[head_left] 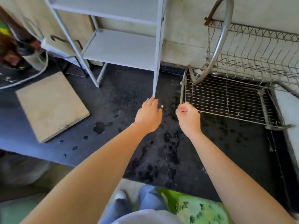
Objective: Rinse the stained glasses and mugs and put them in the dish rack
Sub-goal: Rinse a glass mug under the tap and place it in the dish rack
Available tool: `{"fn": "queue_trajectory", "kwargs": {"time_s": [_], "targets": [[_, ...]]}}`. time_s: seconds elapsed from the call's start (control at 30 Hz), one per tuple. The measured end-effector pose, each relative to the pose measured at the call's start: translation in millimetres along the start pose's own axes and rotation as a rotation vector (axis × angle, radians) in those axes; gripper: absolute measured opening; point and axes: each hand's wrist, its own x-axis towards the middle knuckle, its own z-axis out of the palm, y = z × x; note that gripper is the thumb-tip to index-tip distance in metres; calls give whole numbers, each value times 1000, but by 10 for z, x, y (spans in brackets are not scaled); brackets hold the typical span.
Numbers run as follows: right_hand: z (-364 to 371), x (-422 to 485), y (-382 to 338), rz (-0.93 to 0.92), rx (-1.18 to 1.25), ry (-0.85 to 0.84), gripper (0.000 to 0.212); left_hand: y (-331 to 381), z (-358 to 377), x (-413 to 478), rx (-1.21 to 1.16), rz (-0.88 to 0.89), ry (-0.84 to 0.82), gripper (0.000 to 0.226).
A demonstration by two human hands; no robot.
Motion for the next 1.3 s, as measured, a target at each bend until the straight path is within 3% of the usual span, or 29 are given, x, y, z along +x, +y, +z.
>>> {"fn": "queue_trajectory", "kwargs": {"time_s": [0.3, 0.6, 0.77, 1.0, 1.3], "targets": [[1344, -1323, -581, -113, -72, -367, 25, -1605, -345, -1461, -89, -322, 119, 50], [2999, -2967, -1537, -363, -260, -683, 33, -3573, -869, -3484, -77, -588, 299, 45], [3742, -3785, -2061, -500, -271, -792, 33, -4329, -1191, -4409, -109, -760, 394, 44], [4543, -4383, -2804, -665, -332, -909, 33, -5215, -1447, -4989, -201, -904, 547, 38], [5792, -4841, -3900, -835, -336, -983, 35, -6512, -2001, -5122, -299, -1061, 674, 39]]}}
